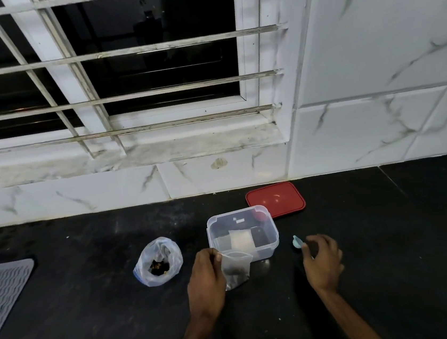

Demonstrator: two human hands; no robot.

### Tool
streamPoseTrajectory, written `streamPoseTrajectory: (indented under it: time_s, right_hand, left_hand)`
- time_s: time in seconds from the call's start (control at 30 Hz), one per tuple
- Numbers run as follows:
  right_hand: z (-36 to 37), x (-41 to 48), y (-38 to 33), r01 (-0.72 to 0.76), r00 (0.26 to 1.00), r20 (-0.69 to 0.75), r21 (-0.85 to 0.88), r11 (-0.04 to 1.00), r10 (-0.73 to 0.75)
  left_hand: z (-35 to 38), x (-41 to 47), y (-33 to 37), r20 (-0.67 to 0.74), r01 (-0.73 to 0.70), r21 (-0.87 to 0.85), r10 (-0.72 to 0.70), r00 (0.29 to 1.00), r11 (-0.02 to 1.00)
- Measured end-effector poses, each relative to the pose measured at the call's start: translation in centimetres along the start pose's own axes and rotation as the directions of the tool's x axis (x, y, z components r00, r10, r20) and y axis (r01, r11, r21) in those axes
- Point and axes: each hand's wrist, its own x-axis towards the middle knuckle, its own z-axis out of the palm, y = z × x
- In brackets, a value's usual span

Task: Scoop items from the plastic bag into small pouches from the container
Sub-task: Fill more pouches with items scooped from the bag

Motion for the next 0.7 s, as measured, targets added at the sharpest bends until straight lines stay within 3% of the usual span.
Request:
streamPoseTrajectory:
  time_s: [0.07,0.13,0.2,0.3,0.43,0.7]
  right_hand:
    - [-0.3,-0.9,-2.2,0.255,0.966,0.007,0.164,0.953,-0.26]
    - [-0.4,-2.3,-5.0,0.46,0.863,0.094,0.262,0.848,-0.497]
    - [-0.5,-3.5,-7.8,0.574,0.754,0.181,0.285,0.768,-0.631]
    - [0.2,-4.1,-9.8,0.714,0.637,0.258,0.157,0.682,-0.727]
    - [1.4,-3.9,-10.2,0.803,0.561,0.292,0.032,0.595,-0.774]
    - [1.7,-3.6,-11.9,0.806,0.531,0.358,0.065,0.588,-0.768]
  left_hand:
    - [0.0,0.2,0.2,-0.012,-0.019,0.013,0.019,1.0,1.0]
    - [0.1,0.4,0.5,-0.011,-0.044,0.032,0.045,0.999,0.999]
    - [0.4,0.6,0.6,-0.017,-0.075,0.038,0.076,0.997,0.996]
    - [0.7,0.8,0.7,-0.039,-0.074,0.035,0.075,0.996,0.997]
    - [0.4,1.0,0.6,-0.078,-0.085,0.011,0.086,0.993,0.996]
    - [-0.7,1.7,-0.3,-0.081,-0.188,-0.116,0.18,0.98,0.975]
